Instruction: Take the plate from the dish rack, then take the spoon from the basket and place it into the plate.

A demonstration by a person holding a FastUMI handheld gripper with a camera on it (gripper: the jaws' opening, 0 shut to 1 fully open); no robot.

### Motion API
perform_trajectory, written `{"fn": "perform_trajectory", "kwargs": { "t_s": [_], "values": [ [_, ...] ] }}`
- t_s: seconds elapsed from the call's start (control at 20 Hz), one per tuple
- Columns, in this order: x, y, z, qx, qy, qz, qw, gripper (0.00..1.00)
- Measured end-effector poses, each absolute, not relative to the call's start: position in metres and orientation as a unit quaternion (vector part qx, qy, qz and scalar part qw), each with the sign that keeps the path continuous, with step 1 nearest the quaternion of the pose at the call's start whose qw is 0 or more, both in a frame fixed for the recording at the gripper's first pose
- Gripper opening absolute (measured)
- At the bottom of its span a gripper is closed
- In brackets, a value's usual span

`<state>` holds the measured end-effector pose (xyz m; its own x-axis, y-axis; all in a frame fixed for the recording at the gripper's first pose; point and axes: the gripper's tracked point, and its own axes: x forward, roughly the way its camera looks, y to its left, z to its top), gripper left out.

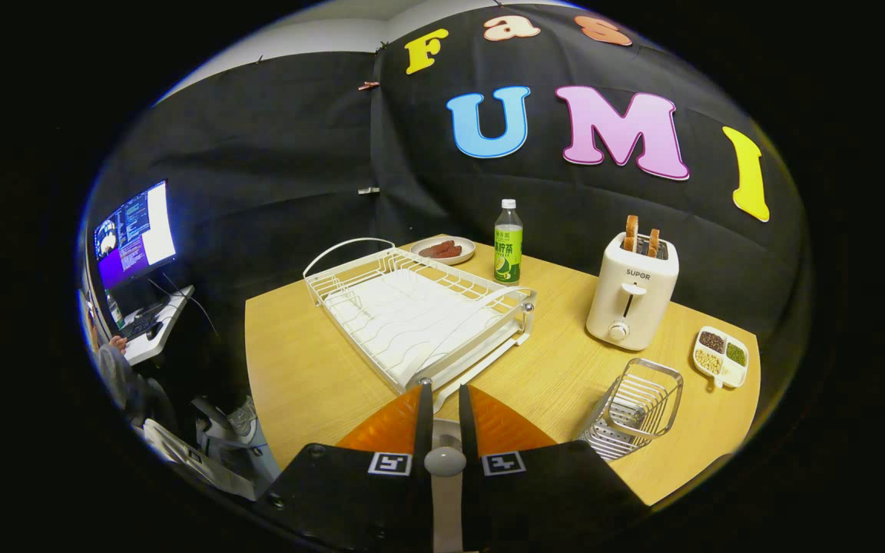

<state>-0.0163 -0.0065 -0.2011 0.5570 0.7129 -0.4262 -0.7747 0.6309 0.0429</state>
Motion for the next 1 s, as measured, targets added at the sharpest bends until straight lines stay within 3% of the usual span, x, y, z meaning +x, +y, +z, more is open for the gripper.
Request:
{"fn": "perform_trajectory", "kwargs": {
  "t_s": [0.5,0.7,1.0],
  "values": [
    [-0.029,-0.008,-0.218,-0.052,0.256,0.411,0.874,0.24],
    [-0.020,-0.003,-0.181,0.010,0.259,0.397,0.880,1.00],
    [0.004,-0.020,-0.102,0.049,0.201,0.330,0.921,0.98]
  ]
}}
